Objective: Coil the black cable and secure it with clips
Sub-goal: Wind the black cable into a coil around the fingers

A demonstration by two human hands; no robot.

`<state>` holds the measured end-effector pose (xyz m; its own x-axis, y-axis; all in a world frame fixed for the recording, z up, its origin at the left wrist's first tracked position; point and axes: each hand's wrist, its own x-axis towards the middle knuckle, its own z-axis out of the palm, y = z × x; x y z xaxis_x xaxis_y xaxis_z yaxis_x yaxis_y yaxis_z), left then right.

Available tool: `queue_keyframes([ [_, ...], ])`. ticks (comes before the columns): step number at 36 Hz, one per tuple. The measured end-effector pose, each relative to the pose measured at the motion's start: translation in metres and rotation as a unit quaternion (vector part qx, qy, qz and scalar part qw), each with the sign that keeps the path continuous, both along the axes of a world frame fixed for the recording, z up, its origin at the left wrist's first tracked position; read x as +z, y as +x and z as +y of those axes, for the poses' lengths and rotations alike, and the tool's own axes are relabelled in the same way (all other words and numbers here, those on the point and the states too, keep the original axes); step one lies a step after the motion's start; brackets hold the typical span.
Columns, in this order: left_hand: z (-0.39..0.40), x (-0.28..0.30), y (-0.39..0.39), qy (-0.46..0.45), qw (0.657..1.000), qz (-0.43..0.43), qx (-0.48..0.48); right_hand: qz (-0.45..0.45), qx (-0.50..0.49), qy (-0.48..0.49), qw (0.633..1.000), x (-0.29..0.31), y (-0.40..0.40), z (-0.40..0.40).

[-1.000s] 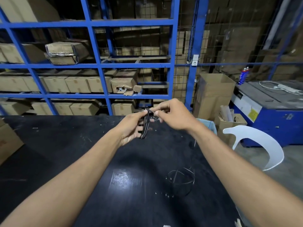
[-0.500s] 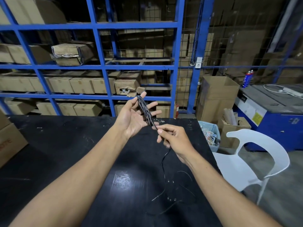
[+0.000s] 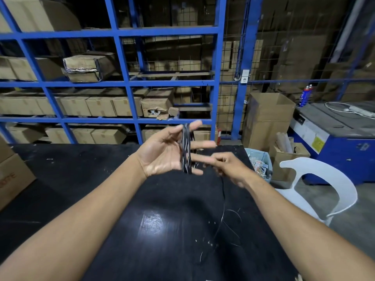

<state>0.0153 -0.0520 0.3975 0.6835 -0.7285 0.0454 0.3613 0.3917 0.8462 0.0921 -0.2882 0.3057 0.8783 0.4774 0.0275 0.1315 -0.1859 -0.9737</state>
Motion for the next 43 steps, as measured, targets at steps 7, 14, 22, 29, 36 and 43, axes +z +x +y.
queue_keyframes([
  [7, 0.001, -0.021, 0.002, 0.182, 0.983, 0.012, 0.014, -0.245, 0.03, -0.217, 0.944, 0.081, 0.014, 0.007],
  [14, 0.007, -0.039, 0.009, 0.285, 0.951, 0.014, 0.118, -0.331, -0.014, -0.306, 0.892, 0.13, 0.0, 0.018],
  [22, 0.001, -0.04, 0.019, 0.319, 0.916, 0.006, 0.244, -0.343, -0.086, -0.247, 0.902, 0.112, -0.021, 0.033],
  [29, 0.007, -0.038, 0.029, 0.131, 0.946, 0.032, 0.296, -0.3, -0.09, -0.116, 0.943, 0.083, -0.041, 0.04],
  [36, 0.015, -0.029, 0.034, 0.001, 0.95, 0.047, 0.308, -0.068, -0.017, 0.133, 0.989, 0.044, -0.049, 0.042],
  [43, 0.02, -0.011, 0.028, -0.067, 0.948, 0.022, 0.31, 0.049, 0.043, 0.179, 0.982, 0.001, -0.053, 0.033],
])
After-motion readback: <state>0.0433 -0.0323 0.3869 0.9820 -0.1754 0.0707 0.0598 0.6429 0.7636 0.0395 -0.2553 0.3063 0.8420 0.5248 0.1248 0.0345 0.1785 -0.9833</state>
